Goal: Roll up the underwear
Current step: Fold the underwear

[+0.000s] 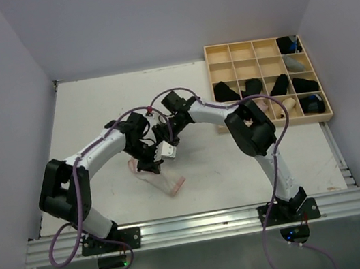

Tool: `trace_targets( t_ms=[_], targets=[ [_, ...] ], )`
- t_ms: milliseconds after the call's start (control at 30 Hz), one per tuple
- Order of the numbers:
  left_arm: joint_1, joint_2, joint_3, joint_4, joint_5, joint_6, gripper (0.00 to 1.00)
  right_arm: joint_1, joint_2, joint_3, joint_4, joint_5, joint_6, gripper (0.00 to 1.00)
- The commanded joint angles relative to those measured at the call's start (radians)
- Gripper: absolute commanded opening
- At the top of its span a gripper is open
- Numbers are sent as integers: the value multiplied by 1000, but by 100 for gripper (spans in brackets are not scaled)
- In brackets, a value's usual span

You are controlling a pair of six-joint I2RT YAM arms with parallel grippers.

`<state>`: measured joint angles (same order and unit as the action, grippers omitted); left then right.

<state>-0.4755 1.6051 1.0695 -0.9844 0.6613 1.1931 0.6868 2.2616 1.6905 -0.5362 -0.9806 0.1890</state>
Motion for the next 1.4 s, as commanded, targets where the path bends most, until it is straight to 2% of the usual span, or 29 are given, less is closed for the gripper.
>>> trace_targets(
  t_ms=[0,267,600,867,1133,1367],
  targets=[
    [-8,9,27,18,8,11,0,7,36,55,-90,-32,-29,25],
    [-8,38,61,41,-8,2,0,13,134,90,-148,89,-62,22],
    [-8,119,90,121,-43,-27,0,11,141,87,-142,85,-59,21],
    [-6,148,60,220,-57,-70,0,11,142,89,-145,76,-54,21],
    [-26,159,23,240,-66,-53,0,11,142,126,-150,86,-37,23],
    [-58,184,-14,325,-106,-122,0,11,157,141,-157,83,-36,24]
  ],
)
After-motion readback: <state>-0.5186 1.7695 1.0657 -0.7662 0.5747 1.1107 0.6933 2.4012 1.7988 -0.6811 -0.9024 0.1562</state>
